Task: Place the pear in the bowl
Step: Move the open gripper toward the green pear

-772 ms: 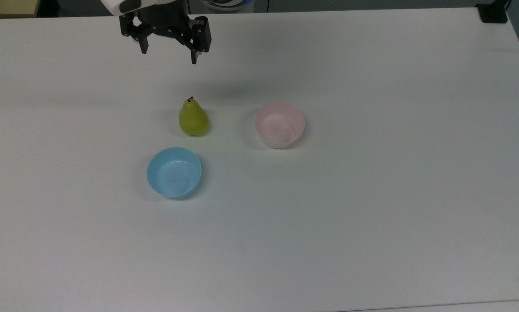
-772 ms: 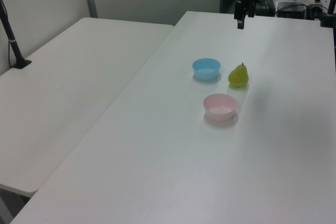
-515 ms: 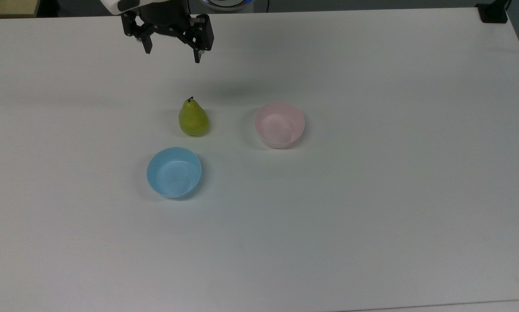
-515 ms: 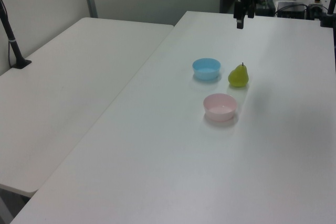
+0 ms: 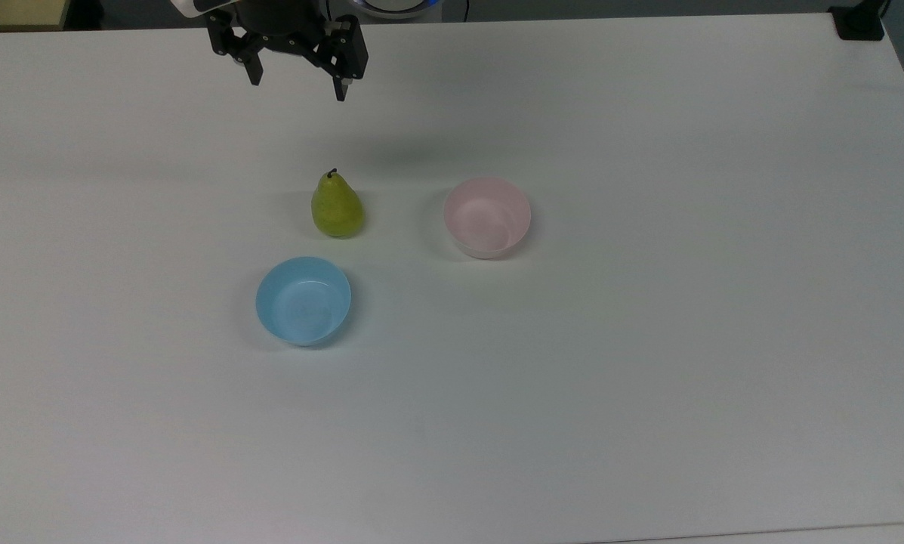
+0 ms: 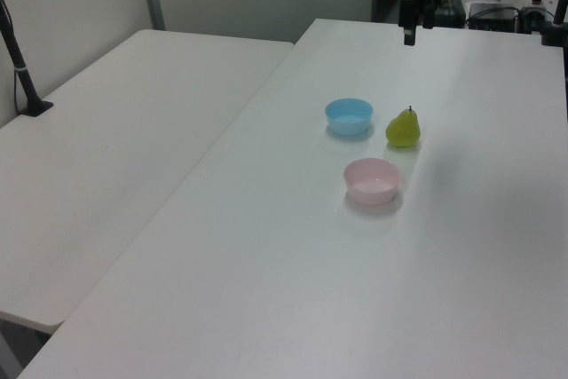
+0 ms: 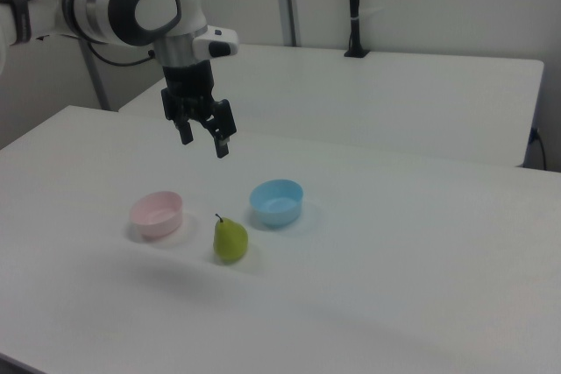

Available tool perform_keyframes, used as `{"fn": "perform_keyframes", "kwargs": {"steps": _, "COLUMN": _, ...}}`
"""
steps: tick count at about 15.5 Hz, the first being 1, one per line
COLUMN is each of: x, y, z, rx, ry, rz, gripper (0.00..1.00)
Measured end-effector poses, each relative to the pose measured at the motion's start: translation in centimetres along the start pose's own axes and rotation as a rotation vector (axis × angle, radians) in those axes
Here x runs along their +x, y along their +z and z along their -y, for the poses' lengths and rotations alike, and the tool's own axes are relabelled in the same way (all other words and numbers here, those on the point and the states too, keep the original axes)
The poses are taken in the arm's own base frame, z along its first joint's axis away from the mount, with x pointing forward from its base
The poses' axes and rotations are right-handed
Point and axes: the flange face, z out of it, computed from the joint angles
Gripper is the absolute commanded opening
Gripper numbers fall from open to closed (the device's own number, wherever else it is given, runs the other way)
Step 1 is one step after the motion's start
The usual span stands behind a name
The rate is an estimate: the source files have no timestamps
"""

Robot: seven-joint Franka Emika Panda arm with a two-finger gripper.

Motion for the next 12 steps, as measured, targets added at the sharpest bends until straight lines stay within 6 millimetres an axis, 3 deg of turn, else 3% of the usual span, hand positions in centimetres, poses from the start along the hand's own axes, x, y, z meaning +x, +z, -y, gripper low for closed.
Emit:
{"fn": "perform_keyframes", "kwargs": {"steps": 5, "x": 0.0, "y": 1.3, "z": 0.5, "rx": -0.004, "ry": -0.036, "rz": 0.034, "gripper": 1.00}}
{"fn": "perform_keyframes", "kwargs": {"steps": 8, "x": 0.7, "y": 4.0, "z": 0.7, "rx": -0.013, "ry": -0.076, "rz": 0.082, "gripper": 1.00}}
{"fn": "perform_keyframes", "kwargs": {"steps": 12, "x": 2.1, "y": 9.2, "z": 1.6, "rx": -0.029, "ry": -0.123, "rz": 0.169, "gripper": 1.00}}
